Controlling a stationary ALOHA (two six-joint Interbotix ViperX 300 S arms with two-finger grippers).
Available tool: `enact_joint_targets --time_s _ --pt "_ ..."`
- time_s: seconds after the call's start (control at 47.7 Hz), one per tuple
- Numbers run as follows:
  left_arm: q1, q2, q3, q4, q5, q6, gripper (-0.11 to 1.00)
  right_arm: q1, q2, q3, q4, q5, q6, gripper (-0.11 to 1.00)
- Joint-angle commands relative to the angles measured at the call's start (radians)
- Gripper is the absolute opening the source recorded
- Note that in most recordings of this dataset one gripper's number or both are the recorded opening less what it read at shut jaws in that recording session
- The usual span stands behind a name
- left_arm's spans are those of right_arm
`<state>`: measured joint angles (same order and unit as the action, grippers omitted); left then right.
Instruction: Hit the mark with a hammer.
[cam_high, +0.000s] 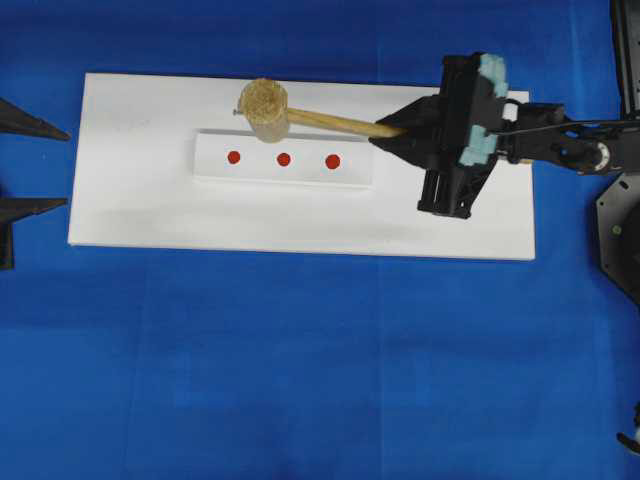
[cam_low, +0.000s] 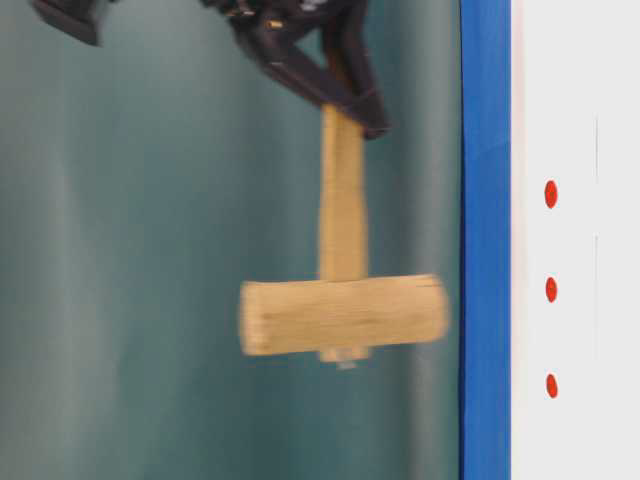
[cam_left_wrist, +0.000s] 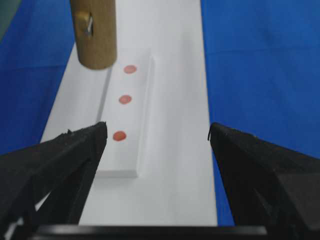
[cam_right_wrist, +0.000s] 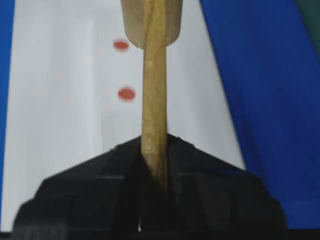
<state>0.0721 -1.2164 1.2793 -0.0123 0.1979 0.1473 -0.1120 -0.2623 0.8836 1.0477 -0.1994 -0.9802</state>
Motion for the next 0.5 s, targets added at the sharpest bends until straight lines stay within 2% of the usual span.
enact_joint_targets --time_s 0.0,0.147,0.482 --pt "0.002 0.014 -0.009 -0.002 -0.009 -0.002 0.81 0.011 0.063 -0.003 0.026 -0.009 0.012 0.02" --pt "0.002 0.014 -0.009 0.0 -0.009 -0.002 0.81 0.011 0.155 0.002 0.063 -0.008 0.029 0.02" --pt "0.002 0.014 -0.009 -0.002 -0.009 -0.002 0.81 0.02 0.025 0.009 0.052 -0.014 0.017 0.02"
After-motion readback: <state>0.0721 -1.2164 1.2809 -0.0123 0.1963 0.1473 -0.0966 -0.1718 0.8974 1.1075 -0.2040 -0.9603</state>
